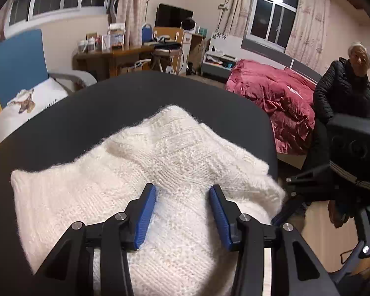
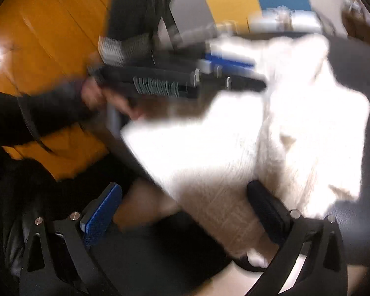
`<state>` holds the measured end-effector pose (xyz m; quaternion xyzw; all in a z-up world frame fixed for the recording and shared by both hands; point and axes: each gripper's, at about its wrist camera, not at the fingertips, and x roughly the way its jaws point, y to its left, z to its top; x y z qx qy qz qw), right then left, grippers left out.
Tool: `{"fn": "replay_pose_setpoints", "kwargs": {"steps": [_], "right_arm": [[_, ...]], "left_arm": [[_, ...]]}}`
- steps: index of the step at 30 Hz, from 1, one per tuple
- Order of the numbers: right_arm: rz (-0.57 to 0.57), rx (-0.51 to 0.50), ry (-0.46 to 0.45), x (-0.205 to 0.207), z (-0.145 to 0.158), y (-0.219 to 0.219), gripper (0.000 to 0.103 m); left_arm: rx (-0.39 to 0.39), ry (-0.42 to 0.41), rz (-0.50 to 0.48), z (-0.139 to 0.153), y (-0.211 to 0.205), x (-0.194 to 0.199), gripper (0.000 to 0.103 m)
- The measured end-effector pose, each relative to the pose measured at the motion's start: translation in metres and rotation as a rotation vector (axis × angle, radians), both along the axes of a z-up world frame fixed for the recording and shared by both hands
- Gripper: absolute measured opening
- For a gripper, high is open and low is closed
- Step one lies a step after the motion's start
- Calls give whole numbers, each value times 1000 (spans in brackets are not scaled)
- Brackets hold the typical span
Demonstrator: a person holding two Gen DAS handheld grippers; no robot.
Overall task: Fold clothes
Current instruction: 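Smooth the folded sweater with the left gripper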
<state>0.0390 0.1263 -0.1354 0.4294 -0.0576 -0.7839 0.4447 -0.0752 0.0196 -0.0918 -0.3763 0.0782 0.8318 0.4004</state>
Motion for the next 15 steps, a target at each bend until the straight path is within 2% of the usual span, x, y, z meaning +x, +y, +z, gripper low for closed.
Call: {"fn": "replay_pose_setpoints", "kwargs": {"steps": [2, 4, 7, 10, 11, 13, 15], "right_arm": [[-29, -34, -5, 4, 0, 9, 103], [-46, 3, 2, 6, 11, 9, 103], [-41, 11, 106, 5, 43, 23, 103], [-23, 35, 186, -2, 54, 13, 103], [-24, 45, 199, -7, 55, 4, 103], [-75, 59, 140, -24, 37, 0, 103], [-124, -20, 88, -29, 22, 8, 103]], "left_arm": [[14, -17, -20, 14, 0, -3, 47], [26, 23, -38, 31, -1, -5, 47], [43, 38, -44, 46, 4, -19, 47], [-1, 51, -51, 41, 17, -39, 47], [-2, 30, -66, 37, 24, -45, 47], [0, -33, -106, 26, 39, -58, 45], [-29, -143, -154, 6, 61, -72, 45]]}}
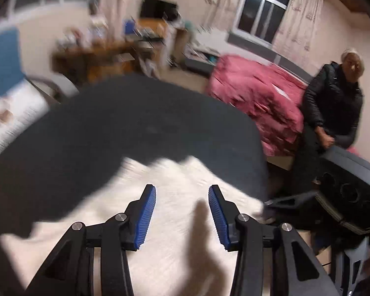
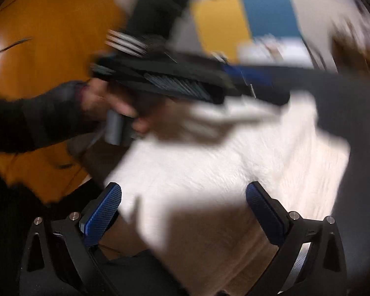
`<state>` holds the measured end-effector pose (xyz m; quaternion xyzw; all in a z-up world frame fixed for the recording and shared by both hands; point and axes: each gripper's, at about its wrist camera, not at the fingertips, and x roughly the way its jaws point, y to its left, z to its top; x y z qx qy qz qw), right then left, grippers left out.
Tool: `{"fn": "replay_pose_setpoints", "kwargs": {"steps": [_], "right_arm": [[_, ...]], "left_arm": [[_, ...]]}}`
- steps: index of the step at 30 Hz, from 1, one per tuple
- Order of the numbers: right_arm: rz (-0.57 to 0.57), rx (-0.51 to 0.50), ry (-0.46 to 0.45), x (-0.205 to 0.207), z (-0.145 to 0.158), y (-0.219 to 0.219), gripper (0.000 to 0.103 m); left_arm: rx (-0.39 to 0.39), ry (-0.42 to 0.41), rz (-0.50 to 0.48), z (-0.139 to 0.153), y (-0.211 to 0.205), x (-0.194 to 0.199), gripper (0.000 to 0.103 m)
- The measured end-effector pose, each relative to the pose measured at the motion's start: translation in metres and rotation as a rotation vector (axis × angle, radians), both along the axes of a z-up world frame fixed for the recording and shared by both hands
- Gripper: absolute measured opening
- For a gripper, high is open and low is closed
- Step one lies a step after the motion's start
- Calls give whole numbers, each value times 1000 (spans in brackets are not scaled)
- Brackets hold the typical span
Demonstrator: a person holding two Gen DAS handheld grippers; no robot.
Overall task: Fold clothes
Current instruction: 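Smooth the folded sweater with the left gripper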
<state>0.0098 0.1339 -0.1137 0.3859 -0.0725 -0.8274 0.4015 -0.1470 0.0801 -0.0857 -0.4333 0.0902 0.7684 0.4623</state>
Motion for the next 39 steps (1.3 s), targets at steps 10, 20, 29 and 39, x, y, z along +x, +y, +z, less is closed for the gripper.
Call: {"fn": "replay_pose_setpoints", "kwargs": {"steps": [10, 20, 29, 39], "right_arm": [[-67, -214, -3, 21, -15, 17, 102], [26, -15, 94, 4, 57, 20, 103], [79, -9, -61, -84, 3, 30, 102], [89, -17, -3, -74, 36, 46, 103]], "left_arm": [[143, -220, 63, 3, -13, -38, 46], [96, 66, 353, 33, -72, -13, 46], [40, -32, 354, -20, -59, -6, 46], [53, 23, 341, 12, -80, -12, 46]]}}
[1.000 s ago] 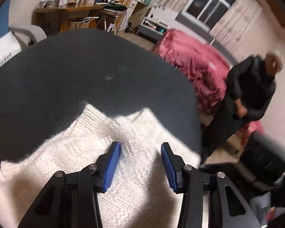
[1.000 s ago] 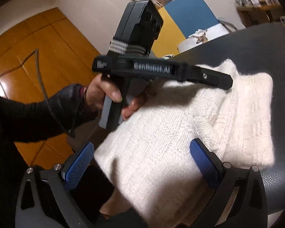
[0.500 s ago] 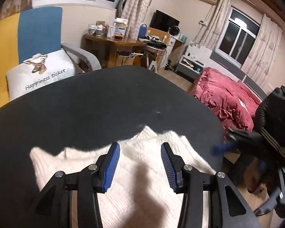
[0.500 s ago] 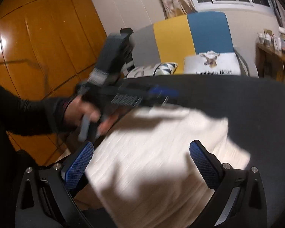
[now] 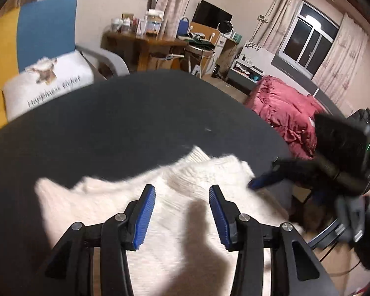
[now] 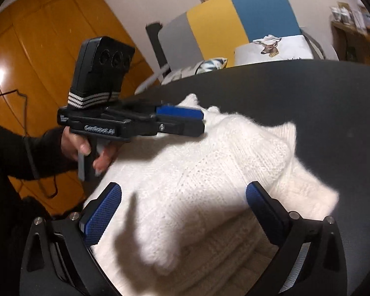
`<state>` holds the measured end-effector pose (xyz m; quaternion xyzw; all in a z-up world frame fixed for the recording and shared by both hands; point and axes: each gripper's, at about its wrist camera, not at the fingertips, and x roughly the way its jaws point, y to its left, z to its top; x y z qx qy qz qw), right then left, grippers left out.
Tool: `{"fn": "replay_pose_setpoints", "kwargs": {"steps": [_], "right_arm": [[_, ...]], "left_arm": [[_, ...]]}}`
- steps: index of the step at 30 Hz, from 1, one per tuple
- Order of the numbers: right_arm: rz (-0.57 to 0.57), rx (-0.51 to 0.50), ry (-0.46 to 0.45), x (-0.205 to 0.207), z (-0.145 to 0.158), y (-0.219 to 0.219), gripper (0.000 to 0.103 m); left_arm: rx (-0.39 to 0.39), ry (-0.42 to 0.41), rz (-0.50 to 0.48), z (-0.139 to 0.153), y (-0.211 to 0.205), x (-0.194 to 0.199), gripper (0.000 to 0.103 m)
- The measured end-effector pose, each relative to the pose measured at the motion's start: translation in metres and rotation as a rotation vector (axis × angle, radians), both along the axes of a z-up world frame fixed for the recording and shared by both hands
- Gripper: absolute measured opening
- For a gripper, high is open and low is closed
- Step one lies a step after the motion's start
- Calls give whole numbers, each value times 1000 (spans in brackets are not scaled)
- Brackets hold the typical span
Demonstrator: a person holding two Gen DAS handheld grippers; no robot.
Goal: Fold clothes
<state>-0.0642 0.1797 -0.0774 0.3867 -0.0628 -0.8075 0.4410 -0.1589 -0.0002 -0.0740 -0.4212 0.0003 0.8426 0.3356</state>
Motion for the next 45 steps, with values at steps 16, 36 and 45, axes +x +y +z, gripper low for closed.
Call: {"fn": "replay_pose_setpoints", "kwargs": {"steps": [16, 36, 45], "right_arm": [[-62, 95, -14, -33, -22, 6, 103], [-144, 115, 43, 103, 32, 12, 103], [-86, 14, -108, 120, -14, 9, 103]], "left_arm": [[-29, -28, 35, -8, -21, 8, 46], [59, 169, 30, 21, -54, 135, 47], [-48, 151, -8, 6, -26, 139, 47]]}}
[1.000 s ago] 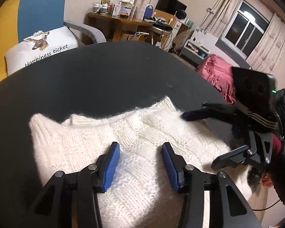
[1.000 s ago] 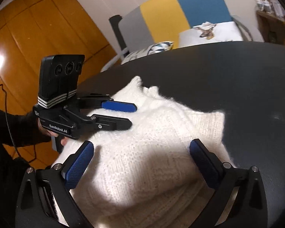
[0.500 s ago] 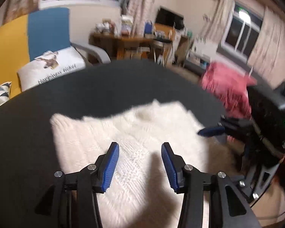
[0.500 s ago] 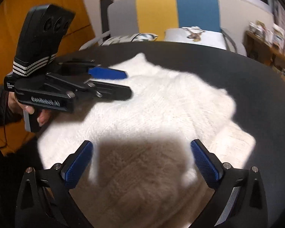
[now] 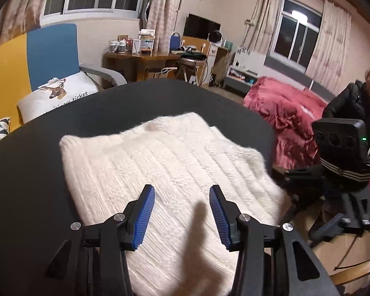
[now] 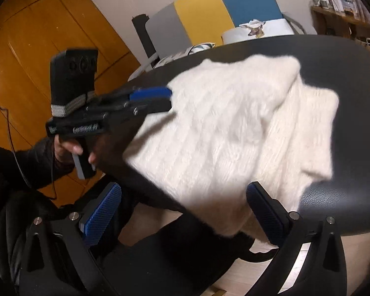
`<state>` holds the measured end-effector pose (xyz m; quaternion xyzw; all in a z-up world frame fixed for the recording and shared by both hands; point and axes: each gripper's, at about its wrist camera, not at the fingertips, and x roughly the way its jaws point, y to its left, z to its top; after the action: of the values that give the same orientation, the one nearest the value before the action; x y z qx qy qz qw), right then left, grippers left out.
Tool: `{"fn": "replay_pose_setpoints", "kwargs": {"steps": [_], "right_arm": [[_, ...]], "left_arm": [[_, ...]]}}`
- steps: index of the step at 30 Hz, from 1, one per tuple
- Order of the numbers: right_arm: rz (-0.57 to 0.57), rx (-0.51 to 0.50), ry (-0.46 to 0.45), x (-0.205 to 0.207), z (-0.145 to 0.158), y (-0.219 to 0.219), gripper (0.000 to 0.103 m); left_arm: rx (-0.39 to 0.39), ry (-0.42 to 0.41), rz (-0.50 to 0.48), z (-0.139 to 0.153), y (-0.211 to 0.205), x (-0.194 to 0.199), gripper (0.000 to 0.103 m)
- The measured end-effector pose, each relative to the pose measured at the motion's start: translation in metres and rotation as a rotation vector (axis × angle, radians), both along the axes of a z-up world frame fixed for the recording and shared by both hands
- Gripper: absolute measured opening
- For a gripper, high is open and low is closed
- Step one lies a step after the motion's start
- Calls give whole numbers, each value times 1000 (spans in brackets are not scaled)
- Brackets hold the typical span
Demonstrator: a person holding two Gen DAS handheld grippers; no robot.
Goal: Fold clothes
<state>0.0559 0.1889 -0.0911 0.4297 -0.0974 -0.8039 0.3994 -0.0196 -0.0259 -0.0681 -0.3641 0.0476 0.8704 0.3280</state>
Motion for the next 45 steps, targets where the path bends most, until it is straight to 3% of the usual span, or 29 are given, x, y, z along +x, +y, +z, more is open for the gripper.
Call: {"fn": "replay_pose_setpoints", "kwargs": {"steps": [5, 7, 10, 13, 19, 21, 23, 26, 30, 32, 34, 38, 41, 43, 45], "right_arm": [[55, -88, 11, -1, 3, 4, 103], [102, -134, -16, -5, 1, 4, 103], [233, -163, -100, -16, -12, -15, 103], [308, -135, -87, -19, -15, -38, 103], [293, -146, -42, -25, -14, -54, 103], [279, -147, -34, -21, -16, -52, 103], [273, -144, -22, -18, -17, -51, 103], [272, -146, -5, -19, -20, -51, 103], [258, -133, -35, -18, -18, -52, 103], [270, -96, -33, -12, -18, -53, 103], [273, -51, -13, -5, -19, -53, 103], [242, 6, -22, 4, -15, -44, 103], [200, 57, -58, 7, -2, -33, 103], [174, 75, -18, 10, 17, -24, 103], [137, 57, 51, 12, 41, -14, 103]], "left_arm": [[-70, 47, -34, 2, 4, -11, 47], [-145, 39, -72, -7, 9, -20, 47], [-181, 11, -110, -15, 9, -33, 49], [-244, 31, -111, -15, 5, -45, 49], [-262, 37, -91, -9, -3, -57, 49], [-222, 68, -87, 0, -1, -47, 47], [-113, 74, -129, 11, 4, -36, 47], [-40, 95, -209, 18, 25, -26, 47], [-82, 22, -287, -2, 56, -34, 47], [-153, -39, -276, -28, 70, -44, 48], [-139, -6, -281, -31, 71, -39, 48], [-60, -33, -277, -19, 59, -39, 48], [84, -6, -200, 5, 23, -41, 48], [194, -3, -106, 14, -8, -46, 48], [229, -44, -34, 6, -25, -56, 48]]}}
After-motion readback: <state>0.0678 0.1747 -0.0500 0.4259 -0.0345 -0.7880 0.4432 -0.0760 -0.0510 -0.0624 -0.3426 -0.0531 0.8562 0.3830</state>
